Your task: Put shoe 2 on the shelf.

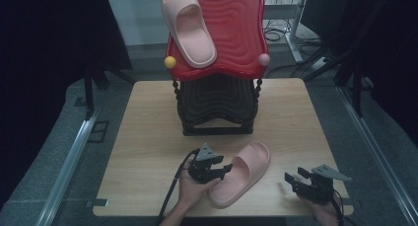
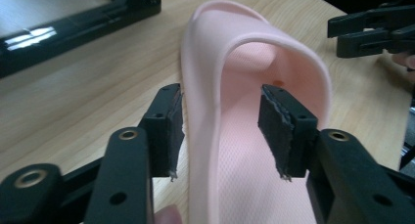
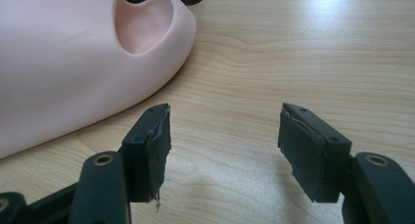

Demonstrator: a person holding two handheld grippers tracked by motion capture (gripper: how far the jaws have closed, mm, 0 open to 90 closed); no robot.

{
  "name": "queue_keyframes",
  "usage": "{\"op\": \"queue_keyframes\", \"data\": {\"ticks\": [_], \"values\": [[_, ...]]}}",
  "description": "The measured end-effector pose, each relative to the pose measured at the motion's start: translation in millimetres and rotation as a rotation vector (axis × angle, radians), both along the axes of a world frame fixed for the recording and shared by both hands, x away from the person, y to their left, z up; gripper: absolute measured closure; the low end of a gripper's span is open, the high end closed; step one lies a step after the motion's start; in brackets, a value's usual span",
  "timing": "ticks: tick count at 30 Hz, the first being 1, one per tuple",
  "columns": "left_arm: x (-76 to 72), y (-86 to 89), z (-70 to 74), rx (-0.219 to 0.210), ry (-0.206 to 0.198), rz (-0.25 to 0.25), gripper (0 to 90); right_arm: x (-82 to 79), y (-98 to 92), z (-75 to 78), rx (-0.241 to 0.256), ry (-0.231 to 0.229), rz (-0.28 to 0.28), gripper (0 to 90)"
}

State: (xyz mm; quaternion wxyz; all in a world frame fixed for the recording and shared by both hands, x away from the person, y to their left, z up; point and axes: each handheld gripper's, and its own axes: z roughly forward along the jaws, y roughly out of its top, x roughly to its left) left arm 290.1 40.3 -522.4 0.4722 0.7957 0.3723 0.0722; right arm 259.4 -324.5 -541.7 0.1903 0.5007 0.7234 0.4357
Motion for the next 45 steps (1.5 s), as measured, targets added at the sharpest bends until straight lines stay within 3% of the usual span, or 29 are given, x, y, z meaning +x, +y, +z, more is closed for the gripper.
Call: {"op": "queue_keyframes", "data": {"ticks": [5, 12, 19, 23, 36, 40, 45], "values": [[10.3, -19.6, -6.0, 0.019, 0.018, -0.010, 57.1, 0.4, -1.8, 0.6, 0.002, 0.003, -0.002, 36.9], [22.1, -39.1, -13.0, 0.073, 0.001, 0.015, 66.2, -0.8, -7.1, 4.8, 0.019, -0.004, -0.017, 36.8], [29.5, -35.6, -16.5, 0.060, 0.037, 0.037, 79.6, 0.3, -7.2, 2.5, 0.016, 0.008, -0.017, 36.8], [25.4, -36.8, -15.4, 0.074, 0.011, 0.050, 82.3, -0.1, -5.8, 3.0, 0.017, 0.005, -0.014, 36.8], [18.1, -23.9, -7.6, 0.015, 0.019, 0.012, 84.6, -1.5, -9.7, 4.9, 0.025, -0.008, -0.023, 36.8], [15.0, -16.1, -2.5, -0.029, 0.023, -0.001, 84.6, -1.3, -10.3, 4.4, 0.028, -0.007, -0.030, 36.9], [9.8, -7.3, 9.5, -0.053, -0.001, -0.015, 84.5, -1.8, -11.5, 4.9, 0.030, -0.008, -0.038, 36.9]]}}
